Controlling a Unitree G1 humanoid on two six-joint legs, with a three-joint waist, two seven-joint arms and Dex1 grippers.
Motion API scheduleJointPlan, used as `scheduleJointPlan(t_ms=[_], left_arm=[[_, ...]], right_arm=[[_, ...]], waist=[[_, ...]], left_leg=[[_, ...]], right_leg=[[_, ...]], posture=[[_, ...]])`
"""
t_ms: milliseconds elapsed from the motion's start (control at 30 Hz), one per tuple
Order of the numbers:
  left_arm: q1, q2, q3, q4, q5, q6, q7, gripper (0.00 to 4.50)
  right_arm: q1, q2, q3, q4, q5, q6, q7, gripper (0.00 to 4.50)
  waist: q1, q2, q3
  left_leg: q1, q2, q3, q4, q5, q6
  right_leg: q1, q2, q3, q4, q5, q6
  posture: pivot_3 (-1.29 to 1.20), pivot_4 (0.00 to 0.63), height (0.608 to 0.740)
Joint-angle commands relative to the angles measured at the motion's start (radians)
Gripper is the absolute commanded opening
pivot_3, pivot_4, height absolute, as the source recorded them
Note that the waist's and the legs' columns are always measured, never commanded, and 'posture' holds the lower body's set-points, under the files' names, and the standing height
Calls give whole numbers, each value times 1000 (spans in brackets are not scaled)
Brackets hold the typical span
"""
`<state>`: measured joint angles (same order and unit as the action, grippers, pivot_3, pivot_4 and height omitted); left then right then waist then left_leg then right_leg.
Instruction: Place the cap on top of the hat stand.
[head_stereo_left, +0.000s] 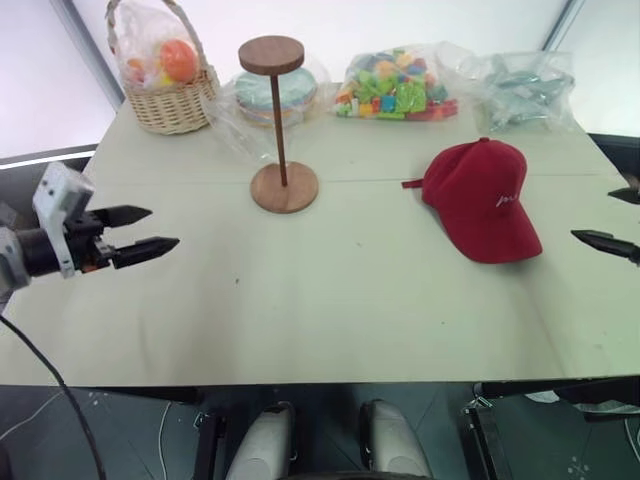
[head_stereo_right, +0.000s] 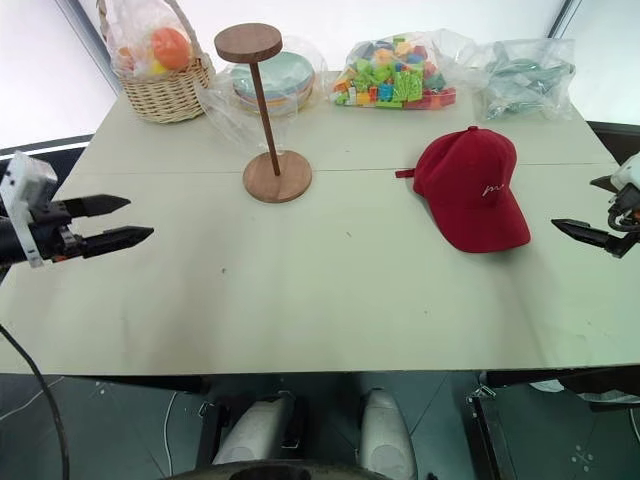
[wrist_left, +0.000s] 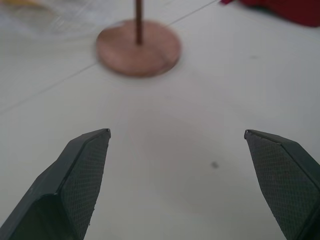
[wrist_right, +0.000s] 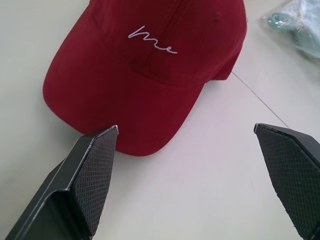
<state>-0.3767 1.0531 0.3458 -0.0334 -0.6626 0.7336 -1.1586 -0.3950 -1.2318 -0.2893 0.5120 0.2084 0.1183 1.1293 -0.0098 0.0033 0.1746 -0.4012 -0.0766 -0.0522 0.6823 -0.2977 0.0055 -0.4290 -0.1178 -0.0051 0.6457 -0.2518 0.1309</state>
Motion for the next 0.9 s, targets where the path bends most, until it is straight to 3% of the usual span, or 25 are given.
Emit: scheduleJointPlan(t_ms=[33, 233, 533, 733, 900], left_arm=[[-123, -7, -42, -32, -95, 56, -58, 4500], [-223, -60, -108, -111, -208, 141, -110, 4500], [-249, -109, -170, -34, -137, 80, -100, 4500], [-208, -151, -170, -48, -120, 57, -71, 4500], [-183, -168, -161, -65, -117, 56, -47, 4500]], right_arm=[[-24, -4, -15, -2, 0, -27, -9, 4463], [5, -18, -20, -14, -49, -137, -58, 4463], [174, -7, 26, -155, -307, -630, -274, 4463], [171, -45, 90, -7, -644, -1040, -643, 4463], [118, -86, 191, 153, -913, -1215, -976, 4463]], waist=[[-1, 0, 0], [-7, 0, 0], [-5, 0, 0], [-2, 0, 0], [-7, 0, 0]], left_leg=[[0, 0, 0, 0, 0, 0], [0, 0, 0, 0, 0, 0], [1, 0, 1, 0, 0, 0], [1, -1, 1, 1, 0, 0], [1, 0, 1, 0, 1, -1]], right_leg=[[0, 0, 0, 0, 0, 0], [0, 1, 0, 1, 0, 0], [0, 2, 0, 1, 0, 0], [0, 2, 1, 1, 0, 0], [0, 3, 1, 1, 0, 0]], posture=[[0, 150, 740], [0, 150, 740], [0, 150, 740], [0, 150, 740], [0, 150, 740]])
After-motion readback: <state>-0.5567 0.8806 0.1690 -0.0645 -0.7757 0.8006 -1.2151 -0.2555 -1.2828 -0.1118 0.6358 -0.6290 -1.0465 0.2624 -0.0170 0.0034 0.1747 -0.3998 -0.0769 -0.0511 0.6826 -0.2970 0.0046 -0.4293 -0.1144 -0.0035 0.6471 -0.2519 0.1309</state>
